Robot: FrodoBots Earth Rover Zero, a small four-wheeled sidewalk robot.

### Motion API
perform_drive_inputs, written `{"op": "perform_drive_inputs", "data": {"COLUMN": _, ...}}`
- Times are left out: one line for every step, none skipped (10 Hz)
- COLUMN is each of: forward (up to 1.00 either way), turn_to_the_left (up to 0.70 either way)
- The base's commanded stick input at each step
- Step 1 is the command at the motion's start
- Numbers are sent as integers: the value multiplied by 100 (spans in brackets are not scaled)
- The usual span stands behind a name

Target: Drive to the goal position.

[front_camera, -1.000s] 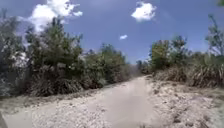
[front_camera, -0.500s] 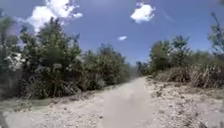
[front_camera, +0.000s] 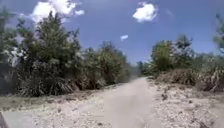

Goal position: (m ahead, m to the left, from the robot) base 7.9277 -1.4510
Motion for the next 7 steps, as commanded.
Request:
{"op": "perform_drive_inputs", "data": {"forward": 45, "turn_to_the_left": 0}}
{"op": "perform_drive_inputs", "data": {"forward": 45, "turn_to_the_left": 0}}
{"op": "perform_drive_inputs", "data": {"forward": 45, "turn_to_the_left": 0}}
{"op": "perform_drive_inputs", "data": {"forward": 45, "turn_to_the_left": 0}}
{"op": "perform_drive_inputs", "data": {"forward": 45, "turn_to_the_left": 0}}
{"op": "perform_drive_inputs", "data": {"forward": 45, "turn_to_the_left": 0}}
{"op": "perform_drive_inputs", "data": {"forward": 45, "turn_to_the_left": 0}}
